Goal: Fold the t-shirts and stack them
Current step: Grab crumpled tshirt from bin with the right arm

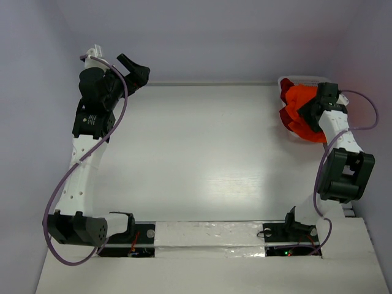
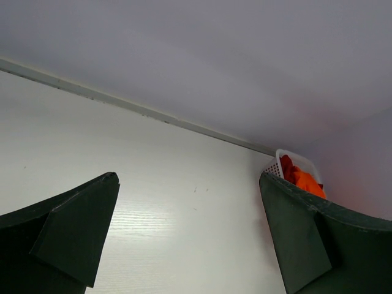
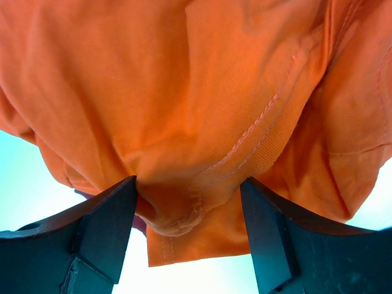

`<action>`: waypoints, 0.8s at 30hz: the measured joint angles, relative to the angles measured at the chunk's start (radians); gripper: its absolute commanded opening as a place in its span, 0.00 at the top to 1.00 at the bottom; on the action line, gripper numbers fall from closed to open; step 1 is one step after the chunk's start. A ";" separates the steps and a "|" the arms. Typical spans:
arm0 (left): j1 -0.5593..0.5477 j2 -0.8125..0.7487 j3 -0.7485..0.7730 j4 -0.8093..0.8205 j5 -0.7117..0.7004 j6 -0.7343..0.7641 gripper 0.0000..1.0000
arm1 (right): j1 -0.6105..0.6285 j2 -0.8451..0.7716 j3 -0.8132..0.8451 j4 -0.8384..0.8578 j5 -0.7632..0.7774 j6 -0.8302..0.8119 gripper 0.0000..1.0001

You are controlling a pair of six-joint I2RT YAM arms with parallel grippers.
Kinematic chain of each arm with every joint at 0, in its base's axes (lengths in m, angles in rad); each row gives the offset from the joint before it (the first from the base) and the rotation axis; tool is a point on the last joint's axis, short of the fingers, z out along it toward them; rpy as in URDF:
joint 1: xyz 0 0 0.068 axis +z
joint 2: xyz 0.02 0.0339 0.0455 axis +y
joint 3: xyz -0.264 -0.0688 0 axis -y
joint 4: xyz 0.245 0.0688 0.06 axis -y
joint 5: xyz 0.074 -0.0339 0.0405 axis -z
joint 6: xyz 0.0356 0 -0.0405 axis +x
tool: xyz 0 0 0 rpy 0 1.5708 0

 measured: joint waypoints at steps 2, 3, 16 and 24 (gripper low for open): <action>0.000 0.000 0.003 -0.006 0.000 0.000 0.01 | 0.000 -0.001 -0.012 0.008 -0.006 0.008 0.28; 0.000 0.000 0.005 -0.008 0.000 0.000 0.01 | 0.000 -0.001 -0.020 0.011 -0.011 0.014 0.28; 0.000 0.000 0.039 -0.027 -0.003 0.000 0.01 | 0.000 -0.027 -0.068 0.022 -0.029 0.038 0.31; -0.001 0.000 0.039 -0.028 -0.003 0.001 0.01 | 0.000 -0.074 -0.055 0.018 0.002 0.005 0.40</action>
